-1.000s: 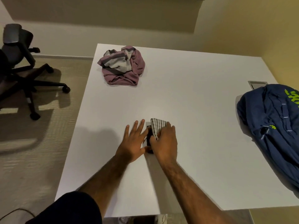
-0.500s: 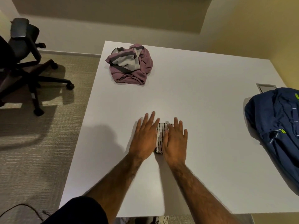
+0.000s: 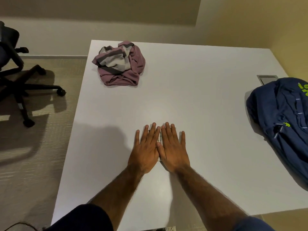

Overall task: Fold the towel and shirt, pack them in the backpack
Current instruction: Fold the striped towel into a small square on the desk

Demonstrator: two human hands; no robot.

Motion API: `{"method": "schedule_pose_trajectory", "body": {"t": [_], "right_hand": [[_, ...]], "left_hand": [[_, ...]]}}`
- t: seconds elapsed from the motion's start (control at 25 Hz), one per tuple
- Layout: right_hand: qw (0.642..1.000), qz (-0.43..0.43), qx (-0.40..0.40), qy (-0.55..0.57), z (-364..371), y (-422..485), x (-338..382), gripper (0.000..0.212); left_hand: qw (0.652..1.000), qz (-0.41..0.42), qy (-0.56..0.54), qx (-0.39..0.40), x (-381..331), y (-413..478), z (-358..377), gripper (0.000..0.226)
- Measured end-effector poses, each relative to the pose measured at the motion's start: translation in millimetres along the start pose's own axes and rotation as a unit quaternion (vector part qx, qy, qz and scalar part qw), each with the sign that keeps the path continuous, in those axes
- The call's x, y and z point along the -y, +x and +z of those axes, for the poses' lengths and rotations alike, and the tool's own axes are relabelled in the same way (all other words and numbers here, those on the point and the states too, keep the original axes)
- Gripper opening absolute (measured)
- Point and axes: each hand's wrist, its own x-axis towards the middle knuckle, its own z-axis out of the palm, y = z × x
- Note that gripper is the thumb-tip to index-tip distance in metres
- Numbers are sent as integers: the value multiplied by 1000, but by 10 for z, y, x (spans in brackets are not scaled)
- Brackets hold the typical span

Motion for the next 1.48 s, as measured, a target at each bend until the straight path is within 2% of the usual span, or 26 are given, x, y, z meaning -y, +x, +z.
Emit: {"method": "schedule_pose_trajectory", "body": {"t": [0.24,0.36,0.52,0.72,0.84,1.04,1.24,1.36,1.48], "right_hand": [[1000,-3,16,4,-43,-4,22,67],[998,-13,42,43,-177,-27,-19,65],[975,120,-47,180,-573,82,-169,51],[948,173,90,253,-844,445,-226,28],[950,172,133,223,-918,688,-278,15],[970,117,80,195,-1133,1010,-729,14],[970,100,-51,214,-1335,1503,-1709,13],[980,63,-73,172,-1451,1961,-2318,21],[980,66,-93,165,-1604,2468,-2898,26]], "left_hand": [[1000,-3,-7,-21,5,-15,24,74],[1000,5,3,-10,-1,-34,-25,77],[998,-13,-65,-16,-42,-43,-111,78],[996,-15,-84,-15,-91,-45,-111,78],[997,-18,-79,-15,-122,55,-126,80],[997,1,-75,-30,-398,666,-255,79],[996,30,-69,-49,-1041,1746,-378,73],[995,23,-71,-65,-1383,2502,-458,74],[994,33,-57,-88,-1645,3247,-558,71]]}}
